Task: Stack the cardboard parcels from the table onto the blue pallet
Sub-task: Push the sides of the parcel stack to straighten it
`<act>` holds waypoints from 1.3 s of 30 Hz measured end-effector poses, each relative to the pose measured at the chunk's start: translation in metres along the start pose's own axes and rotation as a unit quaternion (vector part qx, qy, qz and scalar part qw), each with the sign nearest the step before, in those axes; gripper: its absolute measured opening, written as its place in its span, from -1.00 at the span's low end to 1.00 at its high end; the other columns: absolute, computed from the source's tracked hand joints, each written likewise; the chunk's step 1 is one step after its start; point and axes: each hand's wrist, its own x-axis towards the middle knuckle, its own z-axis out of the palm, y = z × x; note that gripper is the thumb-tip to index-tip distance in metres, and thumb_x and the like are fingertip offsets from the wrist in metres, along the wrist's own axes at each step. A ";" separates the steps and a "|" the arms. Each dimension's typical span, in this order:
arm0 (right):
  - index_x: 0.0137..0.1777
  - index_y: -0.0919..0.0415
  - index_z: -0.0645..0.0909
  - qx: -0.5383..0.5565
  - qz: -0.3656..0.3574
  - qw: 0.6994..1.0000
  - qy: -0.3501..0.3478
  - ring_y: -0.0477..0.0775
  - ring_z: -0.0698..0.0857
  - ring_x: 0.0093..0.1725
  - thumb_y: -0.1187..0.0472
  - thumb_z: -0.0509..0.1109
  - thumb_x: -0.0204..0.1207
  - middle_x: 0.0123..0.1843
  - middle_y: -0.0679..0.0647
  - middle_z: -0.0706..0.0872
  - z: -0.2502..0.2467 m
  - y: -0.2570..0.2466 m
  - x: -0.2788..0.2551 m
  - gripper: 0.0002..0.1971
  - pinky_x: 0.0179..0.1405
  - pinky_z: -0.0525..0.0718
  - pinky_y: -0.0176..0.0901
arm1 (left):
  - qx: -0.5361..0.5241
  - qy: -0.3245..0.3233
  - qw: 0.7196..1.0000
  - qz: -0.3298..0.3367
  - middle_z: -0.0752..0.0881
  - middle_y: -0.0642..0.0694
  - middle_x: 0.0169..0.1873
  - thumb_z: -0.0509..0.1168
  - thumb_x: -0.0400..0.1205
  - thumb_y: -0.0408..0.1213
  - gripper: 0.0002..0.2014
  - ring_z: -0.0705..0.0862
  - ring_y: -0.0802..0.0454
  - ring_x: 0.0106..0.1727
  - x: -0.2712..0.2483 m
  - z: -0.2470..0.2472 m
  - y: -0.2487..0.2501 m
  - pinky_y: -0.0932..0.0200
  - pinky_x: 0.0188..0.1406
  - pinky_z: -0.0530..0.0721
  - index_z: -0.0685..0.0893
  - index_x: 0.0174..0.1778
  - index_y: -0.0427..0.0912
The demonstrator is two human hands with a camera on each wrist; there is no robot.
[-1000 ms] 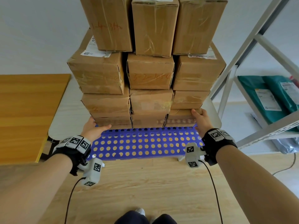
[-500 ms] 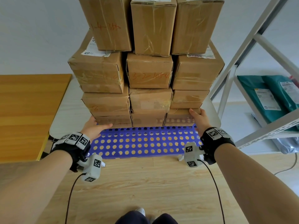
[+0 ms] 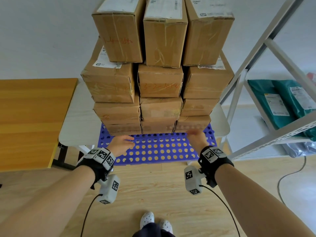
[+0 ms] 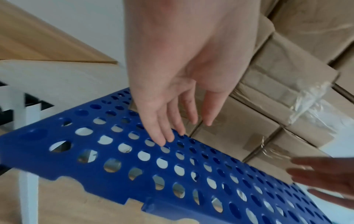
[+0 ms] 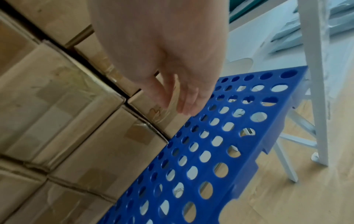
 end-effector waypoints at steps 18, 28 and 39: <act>0.33 0.10 0.55 -0.093 -0.055 0.992 -0.065 0.07 0.43 -0.50 0.56 -0.01 0.52 0.17 0.19 0.60 0.030 -0.003 0.014 -0.46 -0.60 0.37 -0.16 | 0.046 -0.066 0.988 0.130 0.59 -0.10 0.35 0.14 0.69 -0.49 -0.63 0.42 0.27 -0.76 0.033 0.024 0.026 0.41 -0.71 0.37 0.53 0.39 -0.14; 0.34 0.12 0.55 -0.078 -0.048 0.993 -0.075 0.20 0.66 -0.37 0.54 0.08 0.55 0.27 0.25 0.65 0.027 -0.008 0.008 -0.52 -0.54 0.43 -0.17 | 0.043 -0.065 0.990 0.119 0.54 -0.07 0.42 0.25 0.66 -0.41 -0.58 0.70 -0.11 -0.04 0.017 0.012 0.025 0.01 -0.08 0.71 0.47 0.44 -0.05; 0.54 0.27 0.18 0.057 -0.068 0.995 0.048 0.03 0.51 0.19 0.28 0.39 0.56 0.33 0.10 0.46 -0.025 -0.019 -0.030 -0.38 0.09 0.51 -0.14 | -0.116 0.070 0.990 0.031 0.50 -0.22 0.42 0.41 0.56 -0.22 -0.28 0.57 -0.15 0.33 -0.028 -0.029 0.010 0.01 0.18 0.62 0.23 0.59 -0.25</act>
